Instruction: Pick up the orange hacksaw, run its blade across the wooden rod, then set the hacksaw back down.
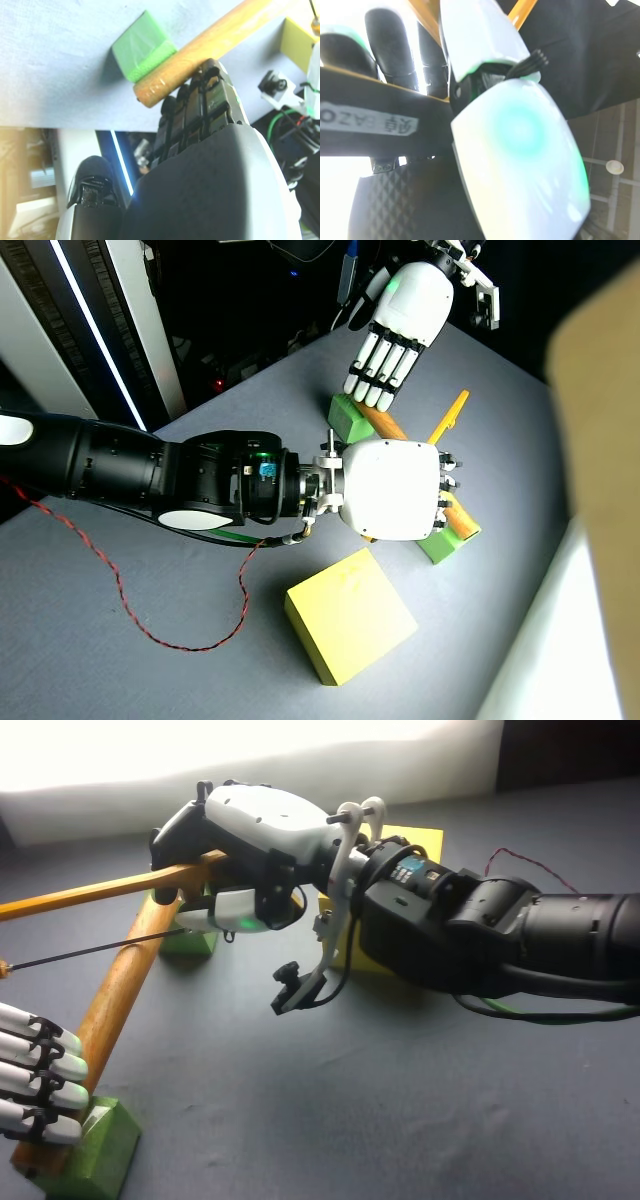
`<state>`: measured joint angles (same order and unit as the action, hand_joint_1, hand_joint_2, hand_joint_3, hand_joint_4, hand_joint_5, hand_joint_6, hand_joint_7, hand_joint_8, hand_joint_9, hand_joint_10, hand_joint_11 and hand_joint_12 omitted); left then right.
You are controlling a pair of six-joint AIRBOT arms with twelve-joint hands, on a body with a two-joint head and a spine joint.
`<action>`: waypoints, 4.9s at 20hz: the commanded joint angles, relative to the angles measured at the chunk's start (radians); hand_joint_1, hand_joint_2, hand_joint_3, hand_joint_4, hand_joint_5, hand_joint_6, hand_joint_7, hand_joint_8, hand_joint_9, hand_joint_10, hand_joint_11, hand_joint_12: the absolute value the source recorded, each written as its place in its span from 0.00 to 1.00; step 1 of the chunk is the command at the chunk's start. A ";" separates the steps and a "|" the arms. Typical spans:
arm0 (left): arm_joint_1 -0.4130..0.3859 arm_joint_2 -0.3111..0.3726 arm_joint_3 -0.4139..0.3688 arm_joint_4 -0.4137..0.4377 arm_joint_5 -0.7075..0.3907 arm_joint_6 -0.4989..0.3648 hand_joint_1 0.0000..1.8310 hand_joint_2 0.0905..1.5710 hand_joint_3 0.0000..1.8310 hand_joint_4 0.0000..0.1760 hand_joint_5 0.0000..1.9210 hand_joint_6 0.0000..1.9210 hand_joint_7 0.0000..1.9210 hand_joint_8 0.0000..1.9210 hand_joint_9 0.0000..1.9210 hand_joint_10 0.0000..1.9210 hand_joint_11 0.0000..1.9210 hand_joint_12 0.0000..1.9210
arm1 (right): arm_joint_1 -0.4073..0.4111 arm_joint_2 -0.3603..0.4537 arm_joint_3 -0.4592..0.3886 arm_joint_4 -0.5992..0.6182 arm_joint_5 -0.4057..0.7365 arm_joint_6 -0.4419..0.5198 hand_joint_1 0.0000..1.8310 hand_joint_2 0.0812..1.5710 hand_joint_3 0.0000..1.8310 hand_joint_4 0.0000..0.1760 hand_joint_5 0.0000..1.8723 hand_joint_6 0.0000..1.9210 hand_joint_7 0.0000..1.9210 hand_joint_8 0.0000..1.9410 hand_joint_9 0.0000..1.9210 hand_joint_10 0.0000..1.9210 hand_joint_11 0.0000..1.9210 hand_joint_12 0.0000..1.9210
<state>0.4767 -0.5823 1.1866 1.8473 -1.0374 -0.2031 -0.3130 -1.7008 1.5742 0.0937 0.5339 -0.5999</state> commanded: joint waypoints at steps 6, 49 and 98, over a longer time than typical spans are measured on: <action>-0.003 0.000 0.005 -0.032 -0.018 0.001 0.02 0.79 0.00 0.00 0.07 0.00 0.05 0.00 0.04 0.00 0.02 0.02 | 0.015 -0.073 0.054 0.000 0.151 0.023 0.69 0.70 0.00 0.00 0.50 0.44 0.54 0.59 0.56 0.59 0.50 0.77; -0.002 0.001 0.005 -0.032 -0.017 0.001 0.04 0.79 0.00 0.00 0.09 0.00 0.08 0.00 0.07 0.00 0.00 0.20 | -0.044 0.464 -0.491 0.197 0.186 -0.167 0.69 0.70 0.00 0.00 0.50 0.43 0.54 0.60 0.56 0.58 0.50 0.75; -0.049 0.009 0.049 -0.176 -0.057 0.001 0.03 0.80 0.00 0.00 0.08 0.00 0.07 0.00 0.05 0.00 0.00 0.12 | -0.534 0.678 -0.763 0.296 0.476 -0.036 0.41 0.61 0.00 0.00 0.01 0.00 0.00 0.00 0.01 0.00 0.00 0.16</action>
<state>0.4389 -0.5819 1.2312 1.7382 -1.0672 -0.2039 -0.8570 -1.0252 0.8146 0.4244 0.8867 -0.6502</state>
